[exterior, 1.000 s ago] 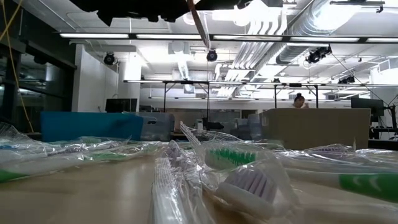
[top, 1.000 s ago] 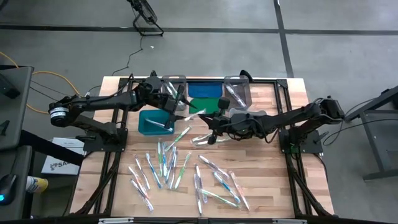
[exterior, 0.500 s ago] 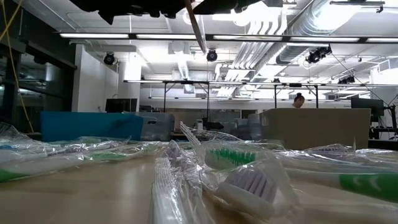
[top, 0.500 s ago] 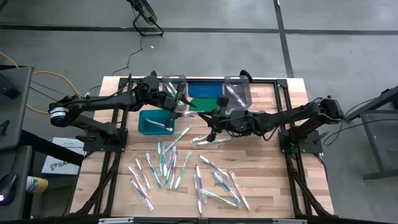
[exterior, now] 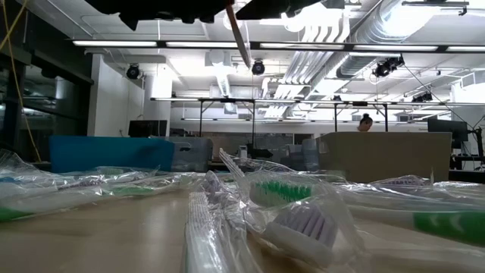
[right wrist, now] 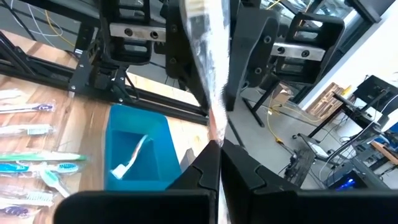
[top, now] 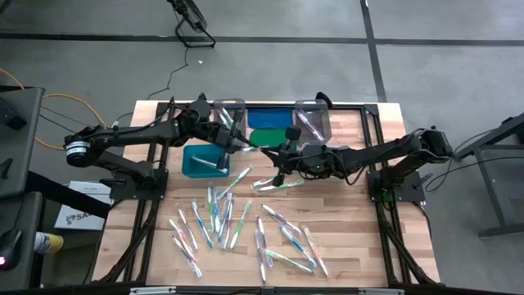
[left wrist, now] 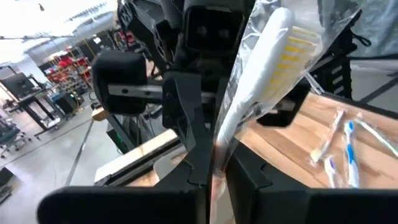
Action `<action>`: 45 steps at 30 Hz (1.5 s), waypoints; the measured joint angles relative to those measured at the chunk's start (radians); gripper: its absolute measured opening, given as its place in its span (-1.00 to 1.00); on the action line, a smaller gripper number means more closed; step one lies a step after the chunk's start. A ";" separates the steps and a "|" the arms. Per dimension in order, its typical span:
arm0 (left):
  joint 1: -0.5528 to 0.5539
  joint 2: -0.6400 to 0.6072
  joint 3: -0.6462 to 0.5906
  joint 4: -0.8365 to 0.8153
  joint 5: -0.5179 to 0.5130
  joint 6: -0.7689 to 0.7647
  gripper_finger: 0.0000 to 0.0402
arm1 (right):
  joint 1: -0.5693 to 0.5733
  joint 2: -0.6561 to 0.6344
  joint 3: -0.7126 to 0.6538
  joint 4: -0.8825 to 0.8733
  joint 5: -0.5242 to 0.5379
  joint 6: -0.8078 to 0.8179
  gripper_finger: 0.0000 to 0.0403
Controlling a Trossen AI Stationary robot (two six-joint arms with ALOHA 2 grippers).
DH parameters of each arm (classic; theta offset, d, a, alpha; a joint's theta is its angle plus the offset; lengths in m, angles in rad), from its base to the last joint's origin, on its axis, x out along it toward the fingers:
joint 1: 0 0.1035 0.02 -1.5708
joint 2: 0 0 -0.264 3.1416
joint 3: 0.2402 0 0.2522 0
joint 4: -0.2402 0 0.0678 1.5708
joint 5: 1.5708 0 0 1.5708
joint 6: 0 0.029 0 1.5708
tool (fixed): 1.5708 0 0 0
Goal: Pick & Place Toothbrushes
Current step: Put the orange toothbrush into the blue bin
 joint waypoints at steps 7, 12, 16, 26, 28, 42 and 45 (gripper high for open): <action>0.000 -0.035 0.000 -0.159 -0.091 0.072 -0.94 | 0.038 -0.064 0.000 -0.110 0.012 0.092 -0.98; 0.001 -0.107 0.000 -0.317 -0.226 0.127 -0.94 | 0.058 -0.135 0.000 -0.230 0.033 0.199 -0.82; 0.000 -0.173 0.000 -0.500 -0.331 0.138 -0.94 | 0.075 -0.183 0.000 -0.333 0.102 0.268 -0.57; 0.000 -0.196 -0.001 -0.927 -0.684 -0.055 -0.94 | 0.089 -0.221 0.000 -0.633 0.165 0.494 -0.11; 0.000 -0.188 -0.013 -0.951 -0.704 -0.065 -0.94 | 0.089 -0.222 0.000 -0.641 0.165 0.509 -0.09; 0.000 -0.171 -0.090 -0.991 -0.725 -0.098 -0.93 | 0.089 -0.235 0.000 -0.800 0.191 0.541 -0.14; 0.000 -0.171 -0.090 -0.990 -0.725 -0.077 -0.93 | 0.082 -0.251 0.000 -0.837 0.191 0.532 -0.14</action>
